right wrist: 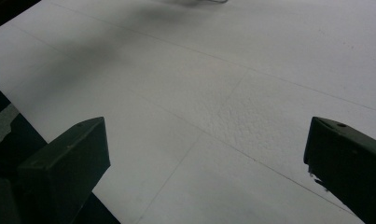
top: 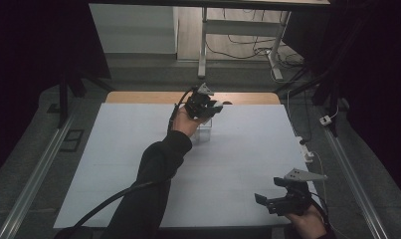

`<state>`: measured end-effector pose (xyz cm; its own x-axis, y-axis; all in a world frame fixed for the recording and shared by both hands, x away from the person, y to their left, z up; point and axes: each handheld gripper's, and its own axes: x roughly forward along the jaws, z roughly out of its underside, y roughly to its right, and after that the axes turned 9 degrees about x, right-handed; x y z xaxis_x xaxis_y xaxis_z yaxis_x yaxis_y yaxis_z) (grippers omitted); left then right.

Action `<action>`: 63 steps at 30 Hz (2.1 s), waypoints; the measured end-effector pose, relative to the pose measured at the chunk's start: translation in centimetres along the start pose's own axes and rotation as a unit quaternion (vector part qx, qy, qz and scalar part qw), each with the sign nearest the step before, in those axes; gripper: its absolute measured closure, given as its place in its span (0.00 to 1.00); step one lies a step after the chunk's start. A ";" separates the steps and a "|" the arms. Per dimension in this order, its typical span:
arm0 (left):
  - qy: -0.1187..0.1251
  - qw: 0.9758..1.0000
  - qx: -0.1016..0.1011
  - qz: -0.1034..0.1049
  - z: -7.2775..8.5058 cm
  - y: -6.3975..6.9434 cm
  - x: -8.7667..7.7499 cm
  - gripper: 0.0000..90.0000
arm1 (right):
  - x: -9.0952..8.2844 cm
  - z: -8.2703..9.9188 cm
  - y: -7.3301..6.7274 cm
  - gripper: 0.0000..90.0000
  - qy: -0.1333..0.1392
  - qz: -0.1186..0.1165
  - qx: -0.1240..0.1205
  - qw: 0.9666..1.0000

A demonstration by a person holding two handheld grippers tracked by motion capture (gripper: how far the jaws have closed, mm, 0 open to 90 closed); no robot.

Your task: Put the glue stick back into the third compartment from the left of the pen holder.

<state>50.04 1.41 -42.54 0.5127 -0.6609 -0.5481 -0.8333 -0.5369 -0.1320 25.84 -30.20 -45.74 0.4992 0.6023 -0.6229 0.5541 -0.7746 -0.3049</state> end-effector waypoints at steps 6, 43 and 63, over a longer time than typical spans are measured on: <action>-0.008 1.000 0.005 -0.008 0.3 0.0 0.6 0.72 | 0.0 0.0 0.0 0.00 0.000 -0.003 0.000 1.000; -0.040 0.998 -0.036 -0.010 2.1 -0.1 -1.8 0.53 | 0.1 0.0 -0.1 0.00 -0.004 -0.003 -0.005 1.000; -0.047 0.995 -0.078 0.030 2.9 0.6 -5.9 0.08 | 0.2 -0.1 -0.2 0.00 -0.007 0.003 -0.008 1.000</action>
<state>45.91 6.49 -41.83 0.4347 -0.6464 -0.6271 -0.8162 -0.5770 0.0290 25.90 -29.86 -45.76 0.4927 0.5949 -0.6351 0.5614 -0.7750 -0.2904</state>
